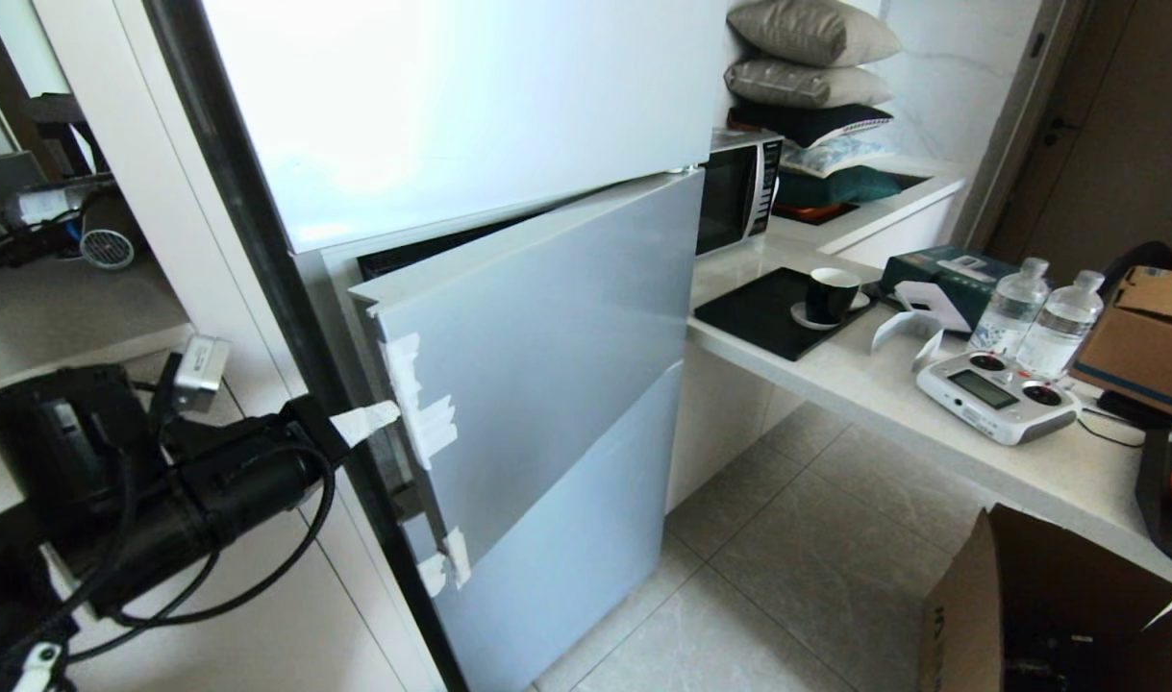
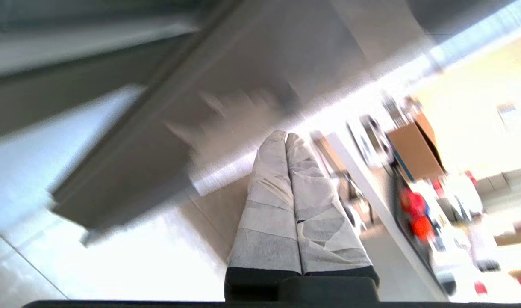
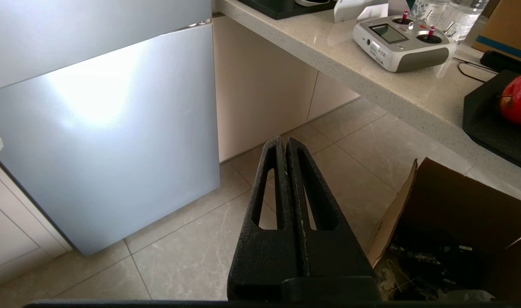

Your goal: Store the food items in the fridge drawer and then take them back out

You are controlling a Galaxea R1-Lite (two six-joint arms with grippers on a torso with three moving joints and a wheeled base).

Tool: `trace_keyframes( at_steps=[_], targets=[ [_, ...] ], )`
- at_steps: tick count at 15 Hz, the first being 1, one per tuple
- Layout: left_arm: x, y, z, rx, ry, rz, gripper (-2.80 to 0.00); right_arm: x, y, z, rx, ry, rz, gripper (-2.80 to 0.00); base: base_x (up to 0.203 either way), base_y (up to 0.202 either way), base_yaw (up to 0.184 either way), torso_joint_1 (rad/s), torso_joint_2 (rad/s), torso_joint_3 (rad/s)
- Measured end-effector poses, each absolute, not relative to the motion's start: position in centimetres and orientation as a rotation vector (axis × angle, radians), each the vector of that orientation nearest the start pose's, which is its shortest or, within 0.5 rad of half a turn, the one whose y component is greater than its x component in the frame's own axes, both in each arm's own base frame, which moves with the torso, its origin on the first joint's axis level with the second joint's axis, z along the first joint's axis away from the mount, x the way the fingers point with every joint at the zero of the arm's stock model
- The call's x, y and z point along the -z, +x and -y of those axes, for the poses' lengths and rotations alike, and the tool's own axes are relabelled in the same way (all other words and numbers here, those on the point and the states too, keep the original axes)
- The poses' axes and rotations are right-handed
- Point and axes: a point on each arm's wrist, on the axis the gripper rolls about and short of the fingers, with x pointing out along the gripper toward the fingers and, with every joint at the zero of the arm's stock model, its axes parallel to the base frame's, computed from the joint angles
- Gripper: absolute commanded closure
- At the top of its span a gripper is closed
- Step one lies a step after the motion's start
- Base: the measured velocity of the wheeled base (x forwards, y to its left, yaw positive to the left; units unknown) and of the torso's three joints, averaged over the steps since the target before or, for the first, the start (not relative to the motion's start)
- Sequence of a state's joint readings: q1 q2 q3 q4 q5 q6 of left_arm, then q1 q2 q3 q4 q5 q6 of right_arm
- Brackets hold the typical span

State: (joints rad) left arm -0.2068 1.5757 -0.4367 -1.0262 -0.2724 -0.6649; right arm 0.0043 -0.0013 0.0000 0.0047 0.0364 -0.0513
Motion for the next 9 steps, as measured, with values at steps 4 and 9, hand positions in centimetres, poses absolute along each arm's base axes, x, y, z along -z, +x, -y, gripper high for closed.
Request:
trace_keyframes(
  at_steps=[4, 9],
  targets=[
    [-16.4, 21.2, 7.2, 0.513, -0.644, -0.289, 0.0, -7.5, -2.3, -0.1, -0.041, -0.051, -0.002, 0.0, 0.0, 0.0, 0.0, 0.0, 0.0, 0.0],
    [-16.7, 20.7, 7.7, 0.534, -0.635, -0.278, 0.0, -7.5, -2.3, -0.1, -0.041, -0.051, -0.002, 0.0, 0.0, 0.0, 0.0, 0.0, 0.0, 0.0]
  ],
)
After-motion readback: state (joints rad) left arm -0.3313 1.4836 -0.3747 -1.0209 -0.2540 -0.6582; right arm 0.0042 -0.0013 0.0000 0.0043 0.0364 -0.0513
